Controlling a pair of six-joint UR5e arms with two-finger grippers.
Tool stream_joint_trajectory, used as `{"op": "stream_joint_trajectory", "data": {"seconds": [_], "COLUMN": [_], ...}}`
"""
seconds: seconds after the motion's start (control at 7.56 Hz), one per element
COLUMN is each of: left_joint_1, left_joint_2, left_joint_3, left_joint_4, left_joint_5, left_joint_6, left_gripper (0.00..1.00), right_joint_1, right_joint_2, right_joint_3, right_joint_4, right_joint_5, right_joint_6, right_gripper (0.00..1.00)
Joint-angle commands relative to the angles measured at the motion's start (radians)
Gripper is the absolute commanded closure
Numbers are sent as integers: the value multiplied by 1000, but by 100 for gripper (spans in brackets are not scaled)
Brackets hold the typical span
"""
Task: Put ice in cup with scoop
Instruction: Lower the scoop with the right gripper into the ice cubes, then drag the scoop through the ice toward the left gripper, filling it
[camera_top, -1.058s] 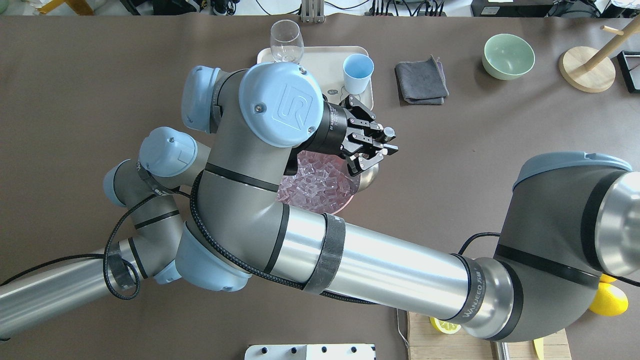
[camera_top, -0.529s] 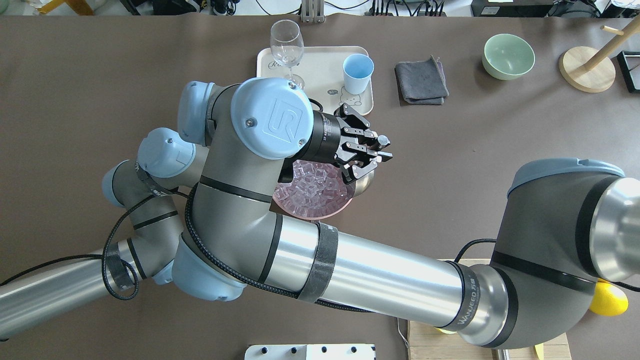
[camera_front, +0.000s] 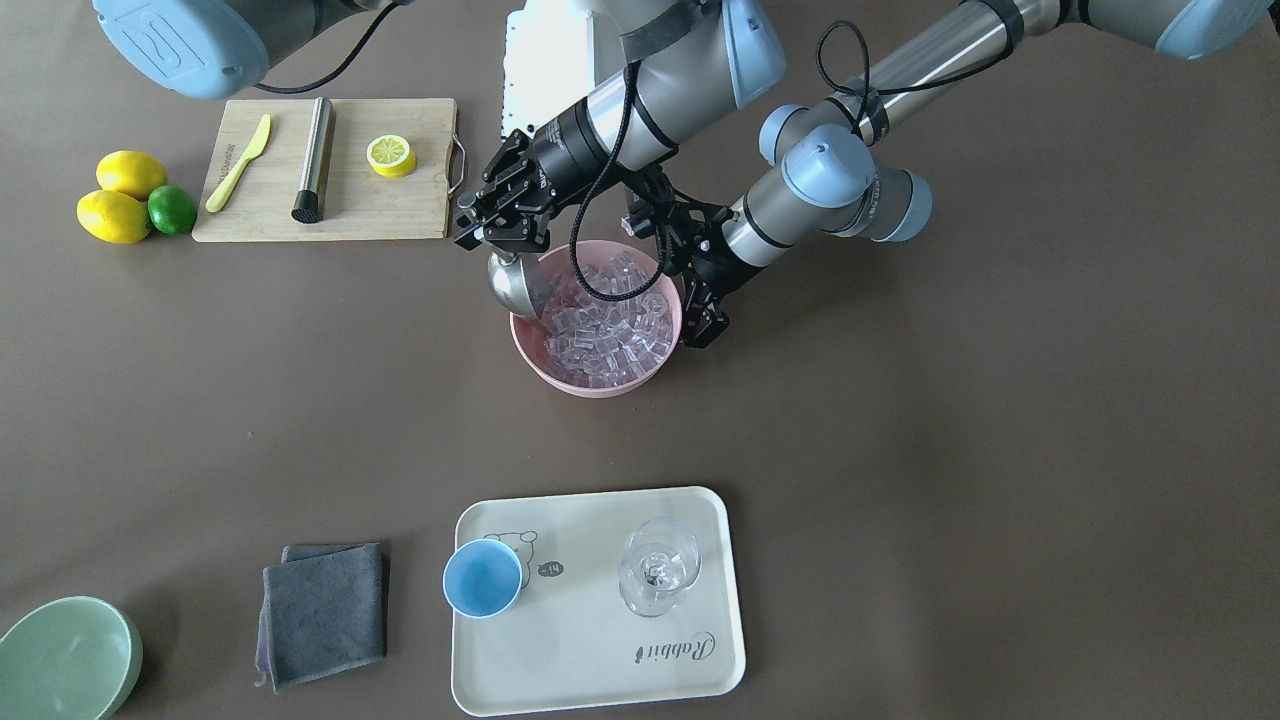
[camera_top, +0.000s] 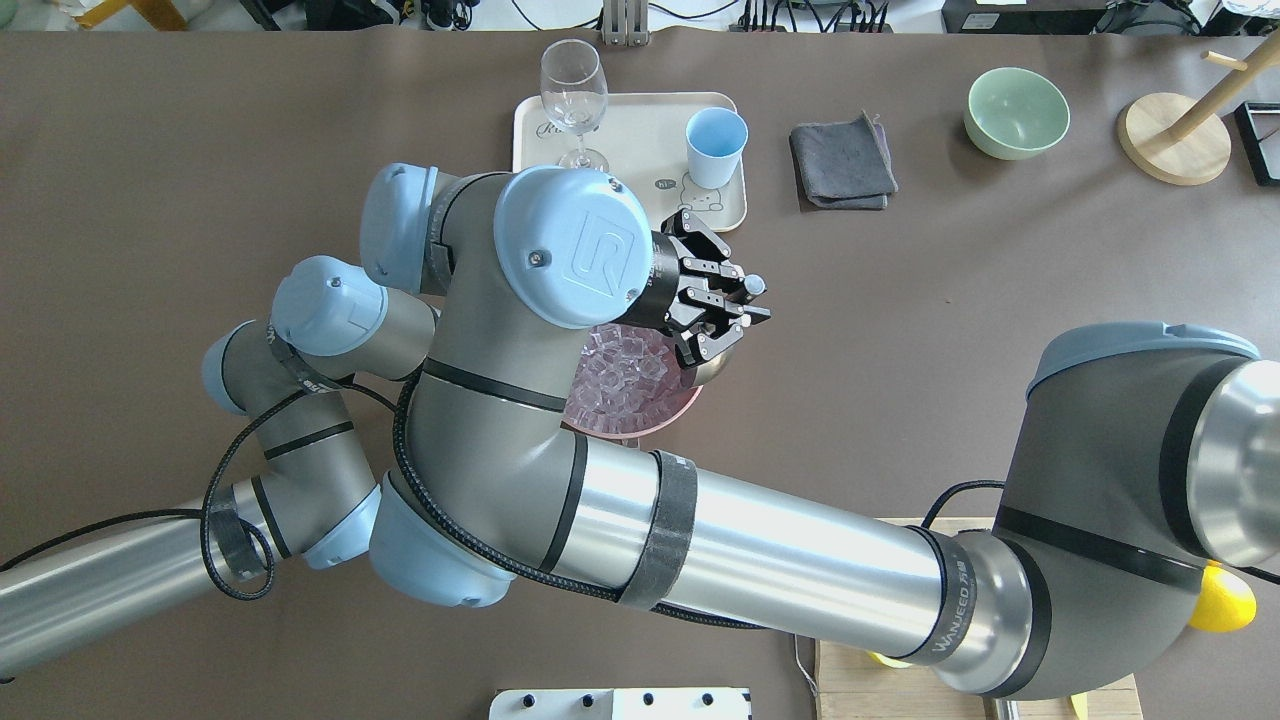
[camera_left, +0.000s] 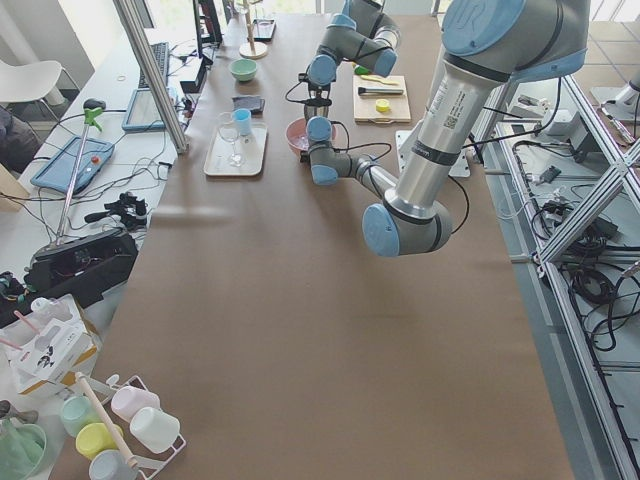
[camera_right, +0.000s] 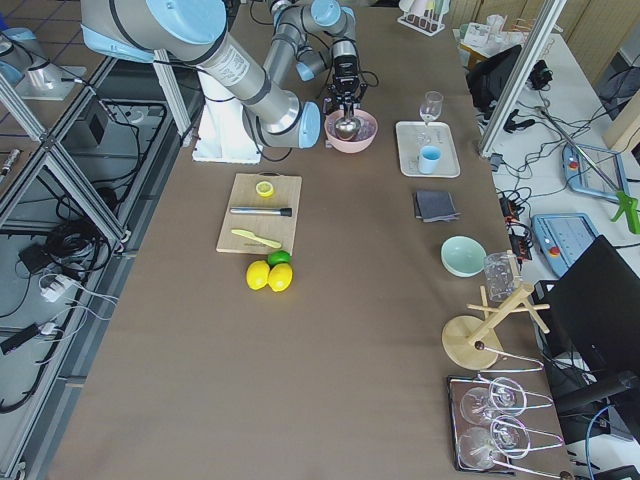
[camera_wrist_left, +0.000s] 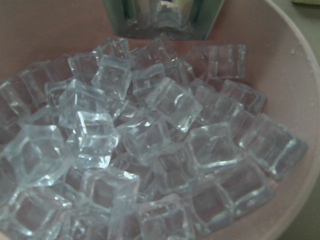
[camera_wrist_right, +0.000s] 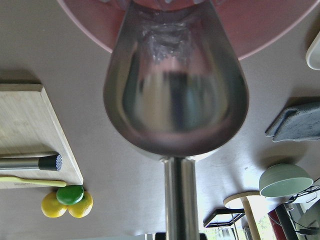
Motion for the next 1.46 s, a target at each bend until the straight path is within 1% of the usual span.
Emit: {"op": "stream_joint_trajectory", "data": {"seconds": [0.0,0.26,0.53,0.66,0.79,1.32], "left_joint_1": [-1,-1,-1,-1,-1,1], "left_joint_2": [1,1,10,12,12,7], "left_joint_3": [0,0,-2,0,0,0], "left_joint_4": [-3,-3,-14,-15,-15,-12], "left_joint_5": [0,0,-2,-2,-2,0], "left_joint_6": [0,0,0,-2,-2,-5], "left_gripper": [1,1,2,2,2,2], "right_joint_1": [2,4,4,4,4,4], "right_joint_2": [-109,-169,-290,-293,-307,-347], "right_joint_3": [155,261,382,374,386,391], "right_joint_4": [86,112,218,226,241,350], "right_joint_5": [30,44,59,71,73,87], "right_joint_6": [79,138,228,242,259,349], "right_gripper": [100,100,100,100,100,100]}}
